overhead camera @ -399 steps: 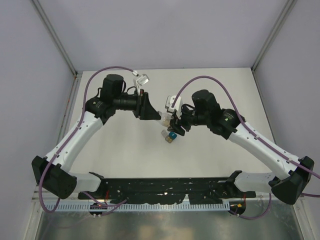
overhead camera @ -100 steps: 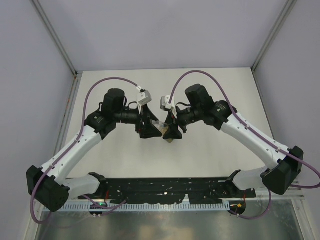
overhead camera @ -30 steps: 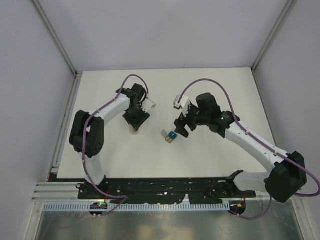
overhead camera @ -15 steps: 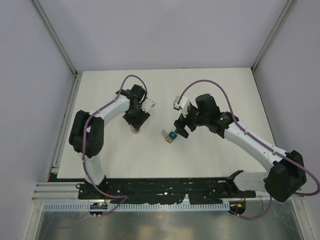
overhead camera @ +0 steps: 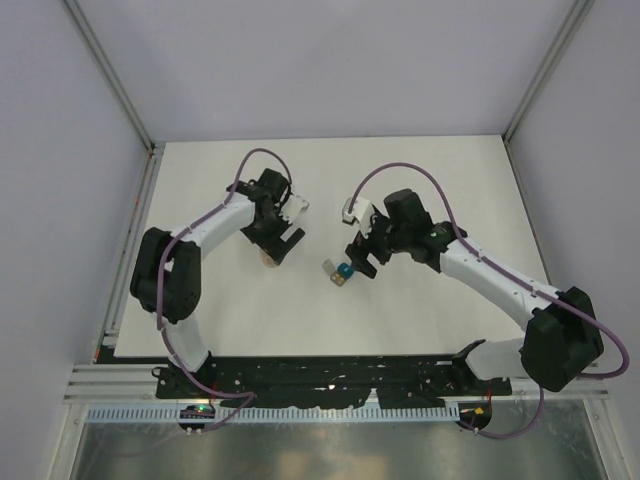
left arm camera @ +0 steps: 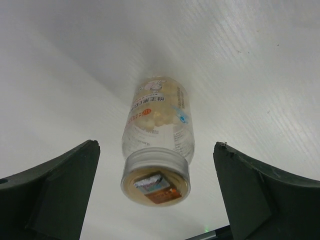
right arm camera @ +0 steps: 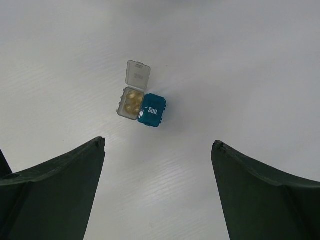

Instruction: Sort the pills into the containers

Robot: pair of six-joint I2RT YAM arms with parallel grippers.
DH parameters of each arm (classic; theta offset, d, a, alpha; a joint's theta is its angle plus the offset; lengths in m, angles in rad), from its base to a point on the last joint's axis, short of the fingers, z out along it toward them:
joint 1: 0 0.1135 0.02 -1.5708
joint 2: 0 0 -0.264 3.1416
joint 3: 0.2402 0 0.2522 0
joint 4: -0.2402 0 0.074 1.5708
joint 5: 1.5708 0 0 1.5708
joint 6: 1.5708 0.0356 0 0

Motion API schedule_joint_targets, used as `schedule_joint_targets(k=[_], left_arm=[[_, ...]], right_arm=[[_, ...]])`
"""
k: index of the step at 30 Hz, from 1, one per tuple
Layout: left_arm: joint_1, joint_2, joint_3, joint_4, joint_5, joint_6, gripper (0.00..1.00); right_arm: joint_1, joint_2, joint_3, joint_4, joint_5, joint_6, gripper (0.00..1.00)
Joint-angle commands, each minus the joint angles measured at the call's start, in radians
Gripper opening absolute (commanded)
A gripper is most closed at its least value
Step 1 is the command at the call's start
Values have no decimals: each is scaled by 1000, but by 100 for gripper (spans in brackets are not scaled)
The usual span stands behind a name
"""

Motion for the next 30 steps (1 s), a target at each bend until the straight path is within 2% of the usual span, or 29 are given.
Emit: schedule_joint_targets(k=[1,8,16,30], left_arm=[[2,-113,15,21,-15,5,99],[11,-231,-14,21,12,-8,100],[20,-374,-85,22,40,-15,100],[45,-454,-113,18,44,-5,100]], right_arm=[[-4,78,58,-65,-1,-81,90],[-4,271,139,-198,-51,-142,89],[-4,419,207,-246,-99,-164,88],[5,534,282,-258,-148,-147,88]])
